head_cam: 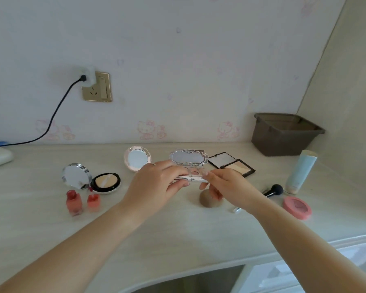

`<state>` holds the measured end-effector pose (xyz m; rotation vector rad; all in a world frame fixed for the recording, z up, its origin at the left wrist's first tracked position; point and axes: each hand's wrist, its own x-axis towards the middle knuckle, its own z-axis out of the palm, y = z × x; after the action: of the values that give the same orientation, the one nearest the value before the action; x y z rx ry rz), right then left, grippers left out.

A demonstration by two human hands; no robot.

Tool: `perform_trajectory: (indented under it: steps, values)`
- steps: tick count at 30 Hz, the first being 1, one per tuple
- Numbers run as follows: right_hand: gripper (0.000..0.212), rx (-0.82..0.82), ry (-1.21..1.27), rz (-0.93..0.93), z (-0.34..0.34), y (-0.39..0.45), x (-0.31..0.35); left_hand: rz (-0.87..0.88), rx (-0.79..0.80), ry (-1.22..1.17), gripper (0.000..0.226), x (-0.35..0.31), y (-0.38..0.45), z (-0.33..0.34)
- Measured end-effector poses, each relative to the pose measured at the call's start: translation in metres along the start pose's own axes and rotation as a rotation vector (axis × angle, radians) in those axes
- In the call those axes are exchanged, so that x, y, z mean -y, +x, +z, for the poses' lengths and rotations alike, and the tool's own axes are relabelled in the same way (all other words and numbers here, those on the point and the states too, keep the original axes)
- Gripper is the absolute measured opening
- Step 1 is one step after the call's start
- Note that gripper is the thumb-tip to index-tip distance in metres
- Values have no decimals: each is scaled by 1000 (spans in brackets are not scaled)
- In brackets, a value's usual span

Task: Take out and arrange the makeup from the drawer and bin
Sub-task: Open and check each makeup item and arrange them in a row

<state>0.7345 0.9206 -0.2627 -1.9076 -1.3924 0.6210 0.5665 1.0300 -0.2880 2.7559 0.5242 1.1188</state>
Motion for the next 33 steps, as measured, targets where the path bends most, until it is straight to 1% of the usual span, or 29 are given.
perform_trajectory:
  steps: [3, 7, 9, 11, 13, 15, 16, 17, 18, 19, 20, 21, 22, 24, 25, 26, 27, 28, 29, 30, 32, 33]
  values:
    - [39, 23, 58, -22, 10, 0, 11, -50, 32, -16, 33, 2, -14, -12]
    - [33, 10, 27, -171, 27, 3, 23, -138, 27, -75, 38, 7, -29, -29]
    - [25, -8, 52, -249, 35, 4, 25, -174, 22, -74, 38, 8, -36, -38]
    - [15, -17, 122, -299, 43, 4, 24, -217, 35, -123, 39, 11, -44, -45]
    - [24, -32, 117, -354, 50, 5, 25, -262, 46, -134, 42, 15, -52, -52]
    - [36, -12, 79, -387, 58, 5, 31, -303, 57, -120, 36, 18, -59, -57]
    - [39, 35, 78, -376, 62, 5, 37, -319, 58, -118, 28, 18, -61, -61]
    - [34, 81, 91, -333, 65, 4, 45, -322, 58, -117, 23, 17, -64, -65]
    - [18, 120, 102, -282, 68, 3, 51, -313, 65, -102, 20, 16, -65, -67]
    - [11, 144, 99, -233, 70, 2, 58, -310, 75, -77, 20, 16, -68, -69]
    - [28, 143, 74, -204, 72, 3, 61, -320, 90, -57, 20, 16, -71, -72]
    - [34, 142, 36, -186, 71, 3, 63, -337, 104, -60, 21, 16, -72, -73]
    - [29, 128, 29, -210, 72, 4, 62, -347, 113, -80, 22, 17, -74, -74]
    - [7, 114, 73, -281, 73, 6, 60, -366, 117, -147, 22, 21, -76, -76]
    - [9, 121, 101, -301, 73, 8, 58, -373, 121, -160, 20, 22, -77, -76]
    - [17, 137, 129, -316, 75, 8, 57, -377, 124, -158, 19, 23, -77, -76]
    - [22, 159, 166, -304, 76, 8, 58, -384, 124, -158, 19, 24, -78, -76]
    - [24, 181, 209, -261, 77, 8, 59, -387, 122, -164, 18, 24, -78, -75]
    - [22, 203, 224, -206, 78, 7, 62, -388, 123, -170, 17, 24, -78, -74]
    - [18, 214, 205, -164, 79, 6, 65, -384, 126, -171, 17, 24, -78, -74]
    - [29, 191, 116, -131, 79, 6, 67, -374, 141, -162, 16, 23, -79, -74]
    - [32, 177, 100, -141, 78, 7, 67, -376, 152, -144, 17, 22, -79, -75]
